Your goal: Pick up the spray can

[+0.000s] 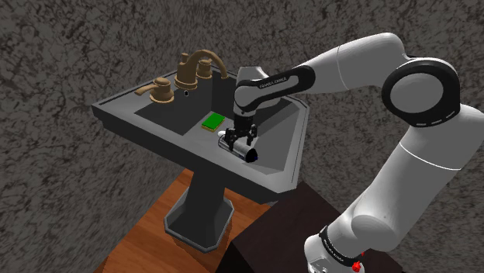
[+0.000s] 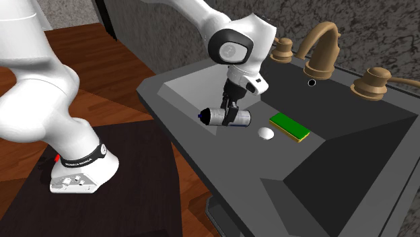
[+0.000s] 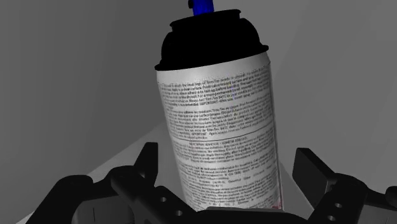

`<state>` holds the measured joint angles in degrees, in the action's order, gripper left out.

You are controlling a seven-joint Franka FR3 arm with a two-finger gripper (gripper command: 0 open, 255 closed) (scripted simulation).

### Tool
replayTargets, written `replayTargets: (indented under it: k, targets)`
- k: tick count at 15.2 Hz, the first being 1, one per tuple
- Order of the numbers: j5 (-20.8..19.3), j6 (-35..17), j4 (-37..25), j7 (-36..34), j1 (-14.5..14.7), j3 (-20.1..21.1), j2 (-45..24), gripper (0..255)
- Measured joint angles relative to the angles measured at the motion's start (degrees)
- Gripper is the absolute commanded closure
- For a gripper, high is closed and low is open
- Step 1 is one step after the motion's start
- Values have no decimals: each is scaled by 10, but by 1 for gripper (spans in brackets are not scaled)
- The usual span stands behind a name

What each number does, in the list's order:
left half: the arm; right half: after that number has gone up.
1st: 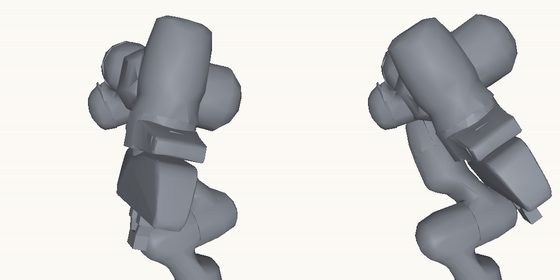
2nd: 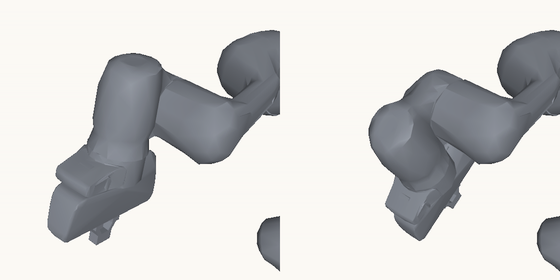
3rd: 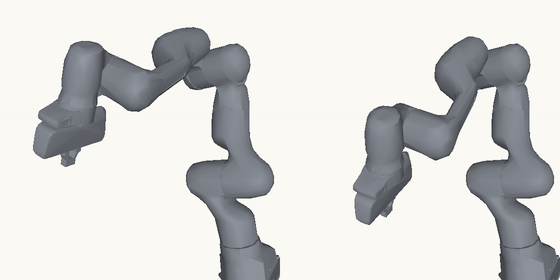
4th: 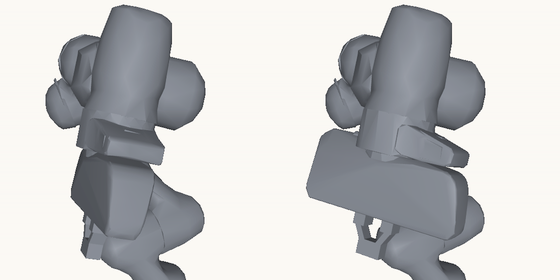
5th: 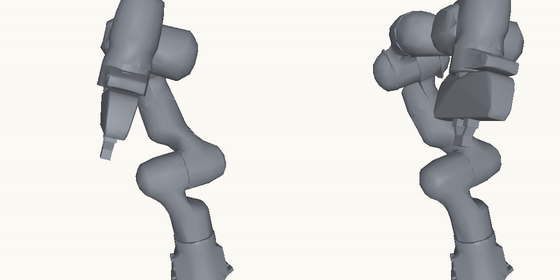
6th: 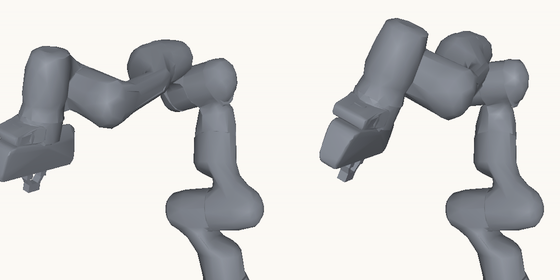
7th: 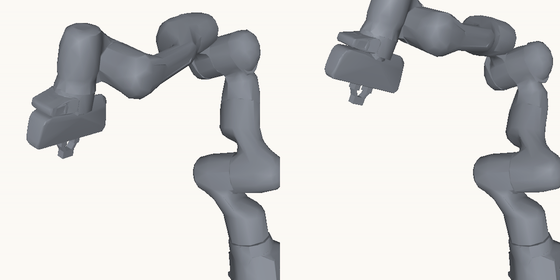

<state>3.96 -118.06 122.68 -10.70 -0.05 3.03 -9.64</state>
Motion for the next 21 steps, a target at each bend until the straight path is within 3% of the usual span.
replayTargets:
  k: [11,21]
  targets:
    - [0,0,1,0,0,0,2,255]
    - [0,69,-27,-4,0,0,43,255]
